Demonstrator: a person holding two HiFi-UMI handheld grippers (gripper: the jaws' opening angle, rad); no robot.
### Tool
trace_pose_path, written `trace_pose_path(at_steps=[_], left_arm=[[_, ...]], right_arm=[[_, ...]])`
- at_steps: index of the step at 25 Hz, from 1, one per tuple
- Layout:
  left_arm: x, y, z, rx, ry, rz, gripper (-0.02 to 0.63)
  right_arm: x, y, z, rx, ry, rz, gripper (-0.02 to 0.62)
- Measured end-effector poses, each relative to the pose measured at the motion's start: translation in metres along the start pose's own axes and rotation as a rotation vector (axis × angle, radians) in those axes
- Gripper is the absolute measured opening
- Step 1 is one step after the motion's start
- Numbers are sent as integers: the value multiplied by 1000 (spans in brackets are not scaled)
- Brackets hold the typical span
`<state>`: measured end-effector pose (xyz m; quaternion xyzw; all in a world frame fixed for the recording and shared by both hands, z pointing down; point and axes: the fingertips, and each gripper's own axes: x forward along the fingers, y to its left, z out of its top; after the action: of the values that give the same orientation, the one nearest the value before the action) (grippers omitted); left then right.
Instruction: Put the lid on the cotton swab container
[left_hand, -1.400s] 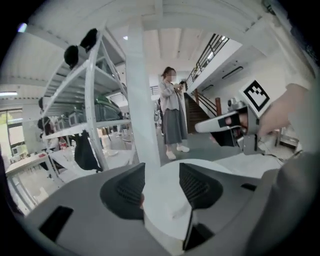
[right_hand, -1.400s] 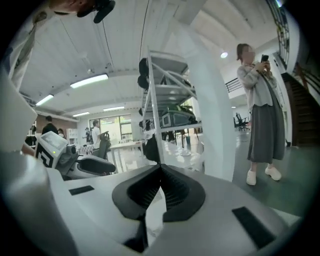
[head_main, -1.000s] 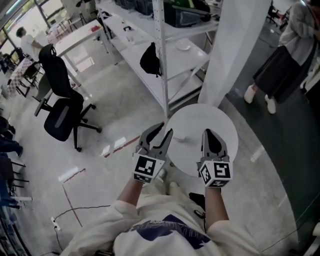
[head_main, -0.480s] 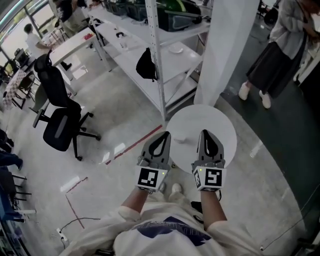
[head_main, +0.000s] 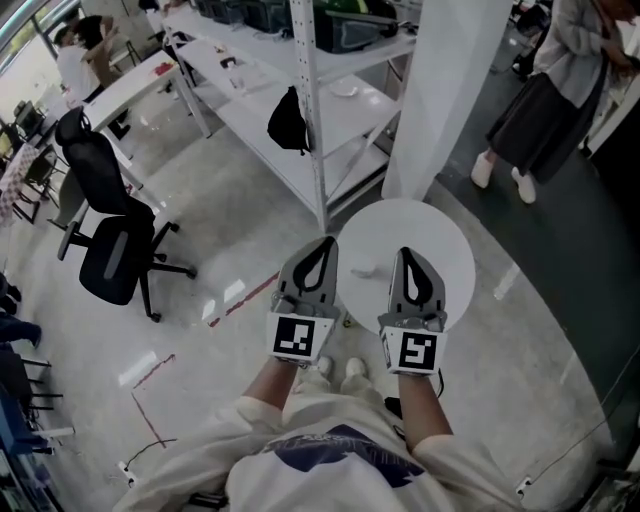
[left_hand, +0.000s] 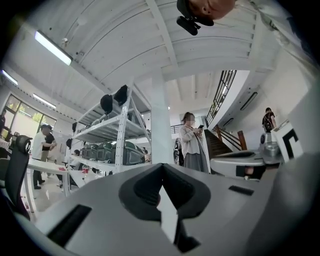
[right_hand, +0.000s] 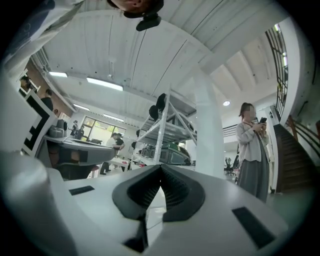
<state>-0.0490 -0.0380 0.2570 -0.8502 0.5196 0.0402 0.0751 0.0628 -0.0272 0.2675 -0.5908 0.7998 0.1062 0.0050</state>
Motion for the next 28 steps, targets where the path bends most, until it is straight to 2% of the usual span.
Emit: trace_pose_path(at_steps=[9,23,28], left_arm=[[16,1,15,39,-52,-14,-2],[24,10,18,62,-67,-4,-2],[21,14,20,57,-73,8,-2]], right_arm=[[11,-8,5,-7,-8,-33,9],[18,-10,9,-21,-29,-35,8],[20,-8,22,10,-69,-47,8]])
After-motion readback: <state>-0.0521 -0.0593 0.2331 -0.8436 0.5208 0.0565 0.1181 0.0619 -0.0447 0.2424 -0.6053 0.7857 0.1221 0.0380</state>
